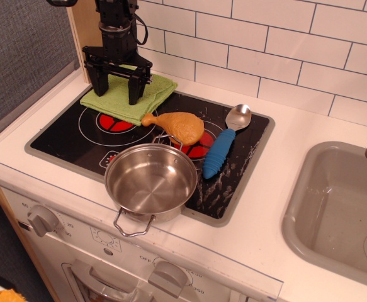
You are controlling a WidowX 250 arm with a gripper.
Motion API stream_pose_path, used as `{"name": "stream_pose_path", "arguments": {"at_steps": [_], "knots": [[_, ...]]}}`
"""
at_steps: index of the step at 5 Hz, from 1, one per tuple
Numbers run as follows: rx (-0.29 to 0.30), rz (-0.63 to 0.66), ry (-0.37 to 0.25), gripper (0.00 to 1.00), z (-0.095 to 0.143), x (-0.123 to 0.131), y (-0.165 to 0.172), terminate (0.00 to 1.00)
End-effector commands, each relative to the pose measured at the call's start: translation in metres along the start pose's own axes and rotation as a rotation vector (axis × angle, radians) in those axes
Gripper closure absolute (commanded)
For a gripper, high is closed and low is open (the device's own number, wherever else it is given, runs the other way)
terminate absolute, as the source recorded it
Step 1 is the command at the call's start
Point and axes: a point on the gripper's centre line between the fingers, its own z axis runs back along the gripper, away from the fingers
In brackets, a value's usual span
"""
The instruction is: Place the green cloth beside the metal pot.
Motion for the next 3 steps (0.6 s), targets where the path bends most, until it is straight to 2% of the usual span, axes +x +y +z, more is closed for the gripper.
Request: {"name": "stream_pose_path", "arguments": {"at_steps": [1,3], "knots": [[0.043,-0.017,0.048,0.0,-0.01,-0.032,0.006,0.0],[0.035,-0.044,0.034,0.0,0.001,-0.077,0.011,0.0]]}}
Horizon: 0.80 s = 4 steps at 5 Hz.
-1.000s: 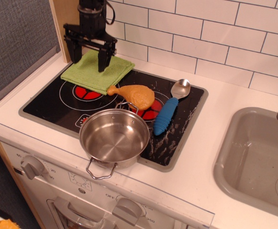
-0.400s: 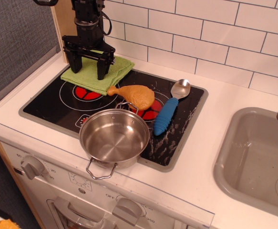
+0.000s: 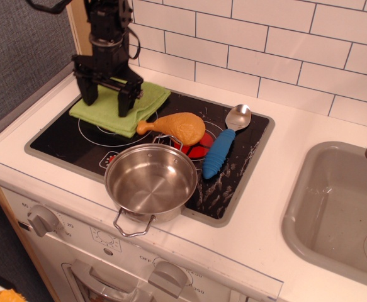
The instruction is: Place the green cloth beside the metal pot.
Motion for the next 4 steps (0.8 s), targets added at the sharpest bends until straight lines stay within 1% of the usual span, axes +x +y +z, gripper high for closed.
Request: {"name": "stream_pose_path", "arguments": {"at_steps": [1,2,3,4], "knots": [[-0.031,-0.009,0.022,0.0,0.008,-0.06,0.016,0.0],[-0.016,-0.011,0.055,0.0,0.009,-0.082,0.021,0.0],[0.006,-0.044,0.075,0.0,0.011,-0.089,0.019,0.0],[0.018,-0.075,0.072,0.0,0.013,-0.085,0.011,0.0]]}}
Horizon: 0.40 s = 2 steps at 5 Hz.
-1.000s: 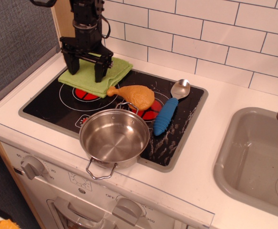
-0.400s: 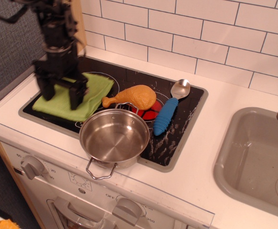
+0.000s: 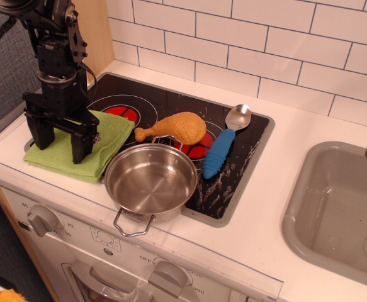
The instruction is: Place the green cloth beside the metal pot.
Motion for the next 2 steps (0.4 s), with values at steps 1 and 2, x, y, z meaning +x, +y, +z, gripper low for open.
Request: {"name": "stream_pose_path", "arguments": {"at_steps": [1,2], "knots": [[0.035,-0.007,-0.059,0.0,0.024,0.002,-0.001,0.0],[0.039,0.059,-0.147,0.0,0.055,-0.008,0.0,0.0]]}}
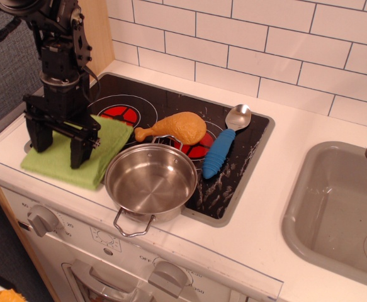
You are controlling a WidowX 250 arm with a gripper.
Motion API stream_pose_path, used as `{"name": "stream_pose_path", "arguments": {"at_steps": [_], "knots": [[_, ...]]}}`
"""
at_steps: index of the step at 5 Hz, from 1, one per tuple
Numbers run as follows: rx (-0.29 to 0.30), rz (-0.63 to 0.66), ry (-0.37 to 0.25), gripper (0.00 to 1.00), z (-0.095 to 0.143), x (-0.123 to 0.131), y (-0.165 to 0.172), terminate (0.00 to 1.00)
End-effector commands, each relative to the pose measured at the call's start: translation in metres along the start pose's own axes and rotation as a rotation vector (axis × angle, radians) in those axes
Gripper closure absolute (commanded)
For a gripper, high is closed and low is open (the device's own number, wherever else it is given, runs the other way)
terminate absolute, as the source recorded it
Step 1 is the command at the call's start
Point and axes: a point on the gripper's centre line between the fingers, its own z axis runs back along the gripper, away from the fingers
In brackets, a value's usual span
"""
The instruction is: Place the green cloth beside the metal pot.
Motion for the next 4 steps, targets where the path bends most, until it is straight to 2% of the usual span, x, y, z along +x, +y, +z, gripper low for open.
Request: {"name": "stream_pose_path", "arguments": {"at_steps": [1,3,4], "knots": [[0.019,0.083,-0.189,0.0,0.0648,-0.0184,0.0089,0.0],[0.025,0.056,-0.185,0.0,0.066,-0.0188,0.0077,0.0],[0.025,0.056,-0.185,0.0,0.066,-0.0188,0.0077,1.0]]}}
